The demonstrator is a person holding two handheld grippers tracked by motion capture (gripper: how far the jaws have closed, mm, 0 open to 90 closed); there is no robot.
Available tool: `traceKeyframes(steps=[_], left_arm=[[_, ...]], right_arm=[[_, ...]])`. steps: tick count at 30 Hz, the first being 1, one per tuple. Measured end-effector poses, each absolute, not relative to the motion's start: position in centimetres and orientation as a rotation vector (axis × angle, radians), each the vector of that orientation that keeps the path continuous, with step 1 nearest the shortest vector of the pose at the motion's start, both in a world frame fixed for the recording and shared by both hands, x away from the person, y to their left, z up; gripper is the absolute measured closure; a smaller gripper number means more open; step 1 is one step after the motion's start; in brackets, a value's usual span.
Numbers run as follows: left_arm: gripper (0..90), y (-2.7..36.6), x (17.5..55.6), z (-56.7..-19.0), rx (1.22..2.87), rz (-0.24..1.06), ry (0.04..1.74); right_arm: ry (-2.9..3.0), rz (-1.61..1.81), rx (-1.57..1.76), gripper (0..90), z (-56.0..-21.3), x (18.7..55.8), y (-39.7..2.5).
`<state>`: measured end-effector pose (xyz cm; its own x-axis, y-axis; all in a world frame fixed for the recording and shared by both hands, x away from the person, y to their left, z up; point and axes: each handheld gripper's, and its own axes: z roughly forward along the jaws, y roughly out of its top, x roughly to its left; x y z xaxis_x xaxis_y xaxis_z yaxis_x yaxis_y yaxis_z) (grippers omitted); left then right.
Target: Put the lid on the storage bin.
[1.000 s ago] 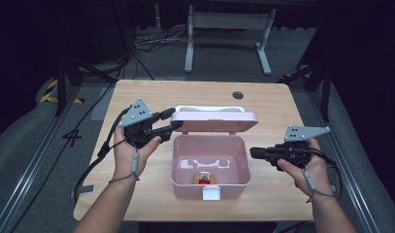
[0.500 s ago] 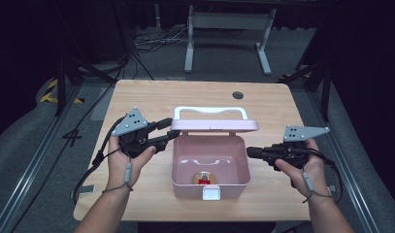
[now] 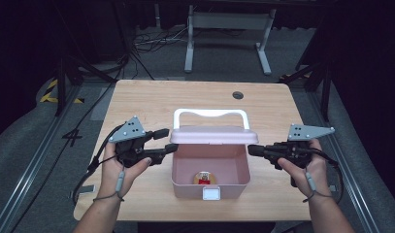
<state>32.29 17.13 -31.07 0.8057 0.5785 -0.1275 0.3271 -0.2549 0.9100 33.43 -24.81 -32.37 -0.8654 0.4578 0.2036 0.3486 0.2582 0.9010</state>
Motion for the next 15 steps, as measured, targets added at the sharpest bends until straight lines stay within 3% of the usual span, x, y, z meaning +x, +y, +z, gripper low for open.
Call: traceKeyframes(steps=[15], left_arm=[[39.2,18.4,32.2,-31.6,1.917,0.276,0.73]], right_arm=[[2.406,1.711,0.761,90.0,-32.3,33.8,-24.6]])
